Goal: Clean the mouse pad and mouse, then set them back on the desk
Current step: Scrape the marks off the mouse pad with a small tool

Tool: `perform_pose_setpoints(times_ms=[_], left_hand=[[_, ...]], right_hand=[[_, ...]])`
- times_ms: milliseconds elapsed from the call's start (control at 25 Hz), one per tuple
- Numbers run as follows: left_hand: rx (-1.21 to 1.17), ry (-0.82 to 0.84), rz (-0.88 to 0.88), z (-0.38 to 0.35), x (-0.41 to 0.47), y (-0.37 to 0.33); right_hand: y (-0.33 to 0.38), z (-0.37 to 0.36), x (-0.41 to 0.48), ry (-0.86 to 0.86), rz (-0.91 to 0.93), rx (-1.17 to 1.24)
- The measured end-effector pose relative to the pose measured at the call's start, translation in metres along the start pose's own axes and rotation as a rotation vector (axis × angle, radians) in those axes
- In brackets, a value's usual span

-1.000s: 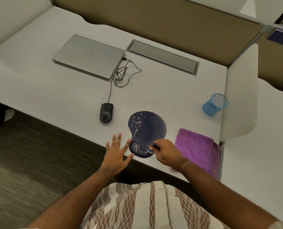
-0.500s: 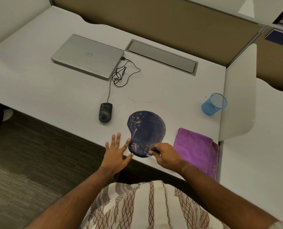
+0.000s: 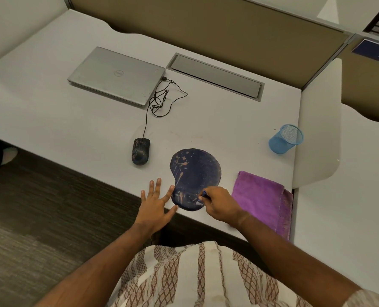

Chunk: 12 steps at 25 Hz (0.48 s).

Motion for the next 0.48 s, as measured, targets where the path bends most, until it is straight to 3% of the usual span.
perform_pose_setpoints(times_ms=[160, 480], left_hand=[[0.003, 0.009, 0.002, 0.000, 0.000, 0.000], [0.006, 0.000, -0.009, 0.000, 0.000, 0.001]], right_hand=[[0.012, -0.002, 0.012, -0.063, -0.001, 0.128], [-0.017, 0.006, 0.004, -0.002, -0.085, 0.042]])
Point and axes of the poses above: each hand's wrist, its own x-axis towards the middle knuckle, its own z-axis out of the back of the hand, y = z × x, the point moved 5 cm from there along x, towards the middle knuckle, and after that the axes turned 3 degrees about -y, right-handed, at the moved point
